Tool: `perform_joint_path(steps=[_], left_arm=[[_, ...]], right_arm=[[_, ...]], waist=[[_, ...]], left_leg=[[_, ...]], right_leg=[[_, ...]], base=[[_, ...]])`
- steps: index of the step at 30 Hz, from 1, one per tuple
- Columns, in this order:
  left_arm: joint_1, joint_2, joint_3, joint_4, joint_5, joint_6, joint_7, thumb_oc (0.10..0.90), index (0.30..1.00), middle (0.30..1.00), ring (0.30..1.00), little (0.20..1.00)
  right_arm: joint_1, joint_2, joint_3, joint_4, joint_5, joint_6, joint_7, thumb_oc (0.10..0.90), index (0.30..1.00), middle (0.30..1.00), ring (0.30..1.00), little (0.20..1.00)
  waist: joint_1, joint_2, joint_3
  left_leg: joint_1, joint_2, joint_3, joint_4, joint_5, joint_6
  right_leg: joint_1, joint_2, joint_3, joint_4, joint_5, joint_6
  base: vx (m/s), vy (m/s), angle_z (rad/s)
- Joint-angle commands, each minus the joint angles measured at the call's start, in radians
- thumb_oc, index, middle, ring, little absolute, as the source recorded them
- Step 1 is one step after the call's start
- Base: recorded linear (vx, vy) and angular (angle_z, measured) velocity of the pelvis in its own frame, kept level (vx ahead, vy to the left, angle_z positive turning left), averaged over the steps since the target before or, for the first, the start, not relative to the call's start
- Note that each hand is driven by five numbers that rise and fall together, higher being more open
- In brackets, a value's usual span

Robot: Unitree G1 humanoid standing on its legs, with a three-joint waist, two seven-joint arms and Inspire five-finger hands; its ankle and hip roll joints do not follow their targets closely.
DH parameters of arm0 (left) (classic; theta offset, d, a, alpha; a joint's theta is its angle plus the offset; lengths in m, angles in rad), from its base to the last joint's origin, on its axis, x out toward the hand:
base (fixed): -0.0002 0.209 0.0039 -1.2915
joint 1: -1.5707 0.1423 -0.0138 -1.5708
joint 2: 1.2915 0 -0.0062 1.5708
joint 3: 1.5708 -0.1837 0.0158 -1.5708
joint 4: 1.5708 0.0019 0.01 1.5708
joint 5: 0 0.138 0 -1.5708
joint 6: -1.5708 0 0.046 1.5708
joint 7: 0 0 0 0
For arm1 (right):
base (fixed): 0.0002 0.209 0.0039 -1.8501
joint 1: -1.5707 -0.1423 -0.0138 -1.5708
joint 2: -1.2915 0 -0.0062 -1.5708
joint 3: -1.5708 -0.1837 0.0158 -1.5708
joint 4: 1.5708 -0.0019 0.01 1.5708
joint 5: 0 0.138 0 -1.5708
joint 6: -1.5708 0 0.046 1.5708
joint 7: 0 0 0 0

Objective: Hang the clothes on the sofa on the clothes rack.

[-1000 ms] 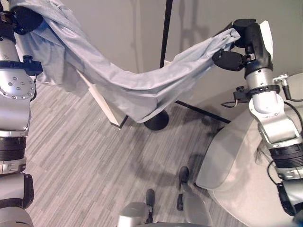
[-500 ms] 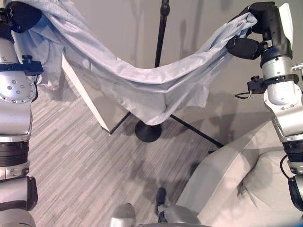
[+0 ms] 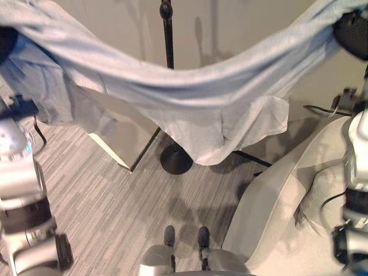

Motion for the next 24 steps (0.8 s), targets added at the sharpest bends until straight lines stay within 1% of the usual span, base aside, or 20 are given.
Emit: perform_joint_path(steps=[1, 2, 3, 4, 5, 6, 7, 8, 10, 11, 12, 13, 14, 15, 18, 19, 20, 21, 23, 24], left_arm=[[-0.043, 0.112, 0.002, -0.063, -0.045, -0.104, 0.110, 0.400, 0.300, 0.300, 0.300, 0.300], [-0.040, 0.112, 0.007, -0.061, -0.046, -0.106, 0.110, 0.400, 0.300, 0.300, 0.300, 0.300], [-0.042, 0.137, 0.016, -0.034, -0.059, -0.109, 0.124, 0.400, 0.300, 0.300, 0.300, 0.300], [-0.054, 0.153, 0.018, -0.005, -0.073, -0.117, 0.134, 0.400, 0.300, 0.300, 0.300, 0.300], [-0.086, 0.228, -0.011, 0.107, -0.107, -0.121, 0.154, 0.400, 0.300, 0.300, 0.300, 0.300], [-0.096, 0.235, -0.016, 0.121, -0.111, -0.127, 0.157, 0.400, 0.300, 0.300, 0.300, 0.300], [-0.178, 0.316, -0.120, 0.222, -0.147, -0.133, 0.140, 0.400, 0.300, 0.300, 0.300, 0.300], [-0.195, 0.321, -0.131, 0.236, -0.151, -0.137, 0.141, 0.400, 0.300, 0.300, 0.300, 0.300], [-0.307, 0.374, -0.257, 0.318, -0.164, -0.134, 0.124, 0.400, 0.300, 0.300, 0.300, 0.300], [-0.363, 0.392, -0.317, 0.344, -0.166, -0.134, 0.118, 0.400, 0.300, 0.300, 0.300, 0.300], [-0.431, 0.405, -0.391, 0.382, -0.167, -0.130, 0.109, 0.400, 0.300, 0.300, 0.300, 0.300], [-0.554, 0.414, -0.523, 0.450, -0.169, -0.122, 0.093, 0.400, 0.300, 0.300, 0.300, 0.300], [-0.576, 0.414, -0.542, 0.463, -0.172, -0.124, 0.094, 0.400, 0.300, 0.300, 0.300, 0.300], [-0.633, 0.416, -0.603, 0.490, -0.170, -0.116, 0.091, 0.400, 0.300, 0.300, 0.300, 0.300], [-0.965, 0.400, -0.931, 0.678, -0.181, -0.105, 0.092, 0.400, 0.300, 0.300, 0.300, 0.300], [-1.057, 0.383, -1.019, 0.732, -0.190, -0.103, 0.090, 0.400, 0.300, 0.300, 0.300, 0.300], [-1.110, 0.361, -1.083, 0.763, -0.190, -0.101, 0.083, 0.400, 0.300, 0.300, 0.300, 0.300], [-1.134, 0.359, -1.102, 0.776, -0.194, -0.104, 0.082, 0.400, 0.300, 0.300, 0.300, 0.300], [-1.316, 0.270, -1.302, 0.938, -0.213, -0.094, 0.055, 0.400, 0.300, 0.300, 0.300, 0.300], [-1.330, 0.268, -1.312, 0.947, -0.216, -0.098, 0.054, 0.400, 0.300, 0.300, 0.300, 0.300]], right_arm=[[-0.086, -0.104, 0.027, -0.019, 0.028, -0.077, -0.098, 0.400, 0.300, 0.300, 0.300, 0.300], [-0.096, -0.106, 0.036, -0.012, 0.030, -0.080, -0.099, 0.400, 0.300, 0.300, 0.300, 0.300], [-0.124, -0.148, 0.060, 0.028, 0.040, -0.075, -0.105, 0.400, 0.300, 0.300, 0.300, 0.300], [-0.178, -0.173, 0.115, 0.068, 0.053, -0.083, -0.104, 0.400, 0.300, 0.300, 0.300, 0.300], [-0.255, -0.217, 0.207, 0.153, 0.092, -0.082, -0.099, 0.400, 0.300, 0.300, 0.300, 0.300], [-0.276, -0.218, 0.223, 0.166, 0.096, -0.086, -0.099, 0.400, 0.300, 0.300, 0.300, 0.300], [-0.394, -0.253, 0.369, 0.270, 0.119, -0.081, -0.082, 0.400, 0.300, 0.300, 0.300, 0.300], [-0.413, -0.255, 0.383, 0.284, 0.122, -0.085, -0.082, 0.400, 0.300, 0.300, 0.300, 0.300], [-0.540, -0.257, 0.525, 0.367, 0.130, -0.082, -0.065, 0.400, 0.300, 0.300, 0.300, 0.300], [-0.584, -0.250, 0.569, 0.401, 0.139, -0.080, -0.060, 0.400, 0.300, 0.300, 0.300, 0.300], [-0.636, -0.240, 0.623, 0.428, 0.143, -0.079, -0.054, 0.400, 0.300, 0.300, 0.300, 0.300], [-0.720, -0.211, 0.711, 0.496, 0.147, -0.075, -0.044, 0.400, 0.300, 0.300, 0.300, 0.300], [-0.730, -0.211, 0.717, 0.505, 0.150, -0.077, -0.043, 0.400, 0.300, 0.300, 0.300, 0.300], [-0.770, -0.197, 0.762, 0.535, 0.146, -0.071, -0.037, 0.400, 0.300, 0.300, 0.300, 0.300], [-0.947, -0.146, 0.925, 0.679, 0.160, -0.068, -0.024, 0.400, 0.300, 0.300, 0.300, 0.300], [-0.995, -0.134, 0.971, 0.711, 0.156, -0.069, -0.019, 0.400, 0.300, 0.300, 0.300, 0.300], [-1.036, -0.119, 1.014, 0.746, 0.149, -0.062, -0.019, 0.400, 0.300, 0.300, 0.300, 0.300], [-1.047, -0.118, 1.019, 0.756, 0.153, -0.065, -0.017, 0.400, 0.300, 0.300, 0.300, 0.300], [-1.165, -0.067, 1.105, 0.895, 0.159, -0.052, -0.015, 0.400, 0.300, 0.300, 0.300, 0.300], [-1.171, -0.066, 1.107, 0.900, 0.161, -0.053, -0.014, 0.400, 0.300, 0.300, 0.300, 0.300]], waist=[[0.011, -0.016, -0.217], [0.009, -0.013, -0.216], [0.015, -0.021, -0.224], [0.013, -0.018, -0.224], [0.019, -0.022, -0.232], [0.017, -0.021, -0.230], [0.018, -0.025, -0.234], [0.019, -0.024, -0.232], [0.022, -0.028, -0.229], [0.022, -0.025, -0.228], [0.022, -0.025, -0.226], [0.020, -0.022, -0.219], [0.021, -0.023, -0.217], [0.019, -0.024, -0.215], [0.024, -0.023, -0.194], [0.025, -0.028, -0.184], [0.022, -0.030, -0.179], [0.023, -0.032, -0.175], [0.015, -0.037, -0.151], [0.015, -0.038, -0.149]], left_leg=[[0.057, 0.031, -0.015, -0.017, -0.085, -0.026], [0.057, 0.031, -0.014, -0.017, -0.086, -0.026], [0.058, 0.032, -0.012, -0.017, -0.086, -0.027], [0.056, 0.032, -0.010, -0.017, -0.086, -0.027], [0.057, 0.035, -0.008, -0.017, -0.086, -0.027], [0.056, 0.035, -0.008, -0.017, -0.086, -0.027], [0.058, 0.037, -0.005, -0.017, -0.087, -0.027], [0.057, 0.037, -0.005, -0.017, -0.087, -0.027], [0.058, 0.038, -0.003, -0.017, -0.088, -0.026], [0.060, 0.039, -0.003, -0.017, -0.093, -0.026], [0.061, 0.039, -0.004, -0.017, -0.094, -0.026], [0.060, 0.039, -0.004, -0.017, -0.090, -0.025], [0.061, 0.039, -0.004, -0.017, -0.095, -0.025], [0.059, 0.039, -0.005, -0.017, -0.090, -0.025], [0.054, 0.040, -0.005, -0.017, -0.096, -0.026], [0.052, 0.041, -0.004, -0.017, -0.096, -0.026], [0.047, 0.040, -0.005, -0.017, -0.091, -0.025], [0.049, 0.040, -0.004, -0.017, -0.096, -0.025], [0.037, 0.039, -0.007, -0.017, -0.098, -0.024], [0.036, 0.039, -0.007, -0.017, -0.098, -0.024]], right_leg=[[0.037, -0.115, -0.085, 0.007, -0.067, 0.060], [0.037, -0.115, -0.085, 0.007, -0.067, 0.060], [0.039, -0.115, -0.089, 0.007, -0.069, 0.062], [0.038, -0.115, -0.087, 0.007, -0.070, 0.063], [0.043, -0.113, -0.090, 0.007, -0.071, 0.065], [0.042, -0.113, -0.090, 0.007, -0.072, 0.065], [0.045, -0.111, -0.090, 0.007, -0.070, 0.067], [0.044, -0.111, -0.091, 0.007, -0.070, 0.067], [0.047, -0.110, -0.091, 0.007, -0.069, 0.067], [0.049, -0.109, -0.091, 0.007, -0.073, 0.067], [0.050, -0.108, -0.089, 0.007, -0.073, 0.067], [0.048, -0.108, -0.086, 0.007, -0.069, 0.066], [0.050, -0.108, -0.087, 0.007, -0.073, 0.066], [0.049, -0.108, -0.084, 0.007, -0.069, 0.065], [0.046, -0.104, -0.082, 0.007, -0.075, 0.064], [0.044, -0.103, -0.081, 0.007, -0.075, 0.064], [0.041, -0.103, -0.079, 0.007, -0.070, 0.063], [0.043, -0.102, -0.079, 0.007, -0.075, 0.064], [0.035, -0.099, -0.071, 0.007, -0.079, 0.062], [0.034, -0.099, -0.071, 0.007, -0.079, 0.062]], base=[[0.05, -0.001, 0.05], [0.08, 0.002, 0.04], [0.04, 0.006, 0.01], [0.09, -0.002, 0.02], [0.06, -0.005, 0.01], [0.10, -0.026, -0.02], [0.05, -0.018, -0.02], [0.07, -0.024, 0.04], [0.05, -0.017, 0.08], [0.06, -0.017, 0.07], [0.06, -0.019, 0.05], [0.05, -0.014, 0.04], [0.03, -0.014, 0.01], [0.05, -0.010, 0.00], [0.03, -0.010, 0.00], [0.00, 0.000, 0.00], [0.00, 0.000, 0.00], [0.03, 0.004, 0.00], [0.06, 0.017, 0.02], [0.07, 0.024, 0.00]])
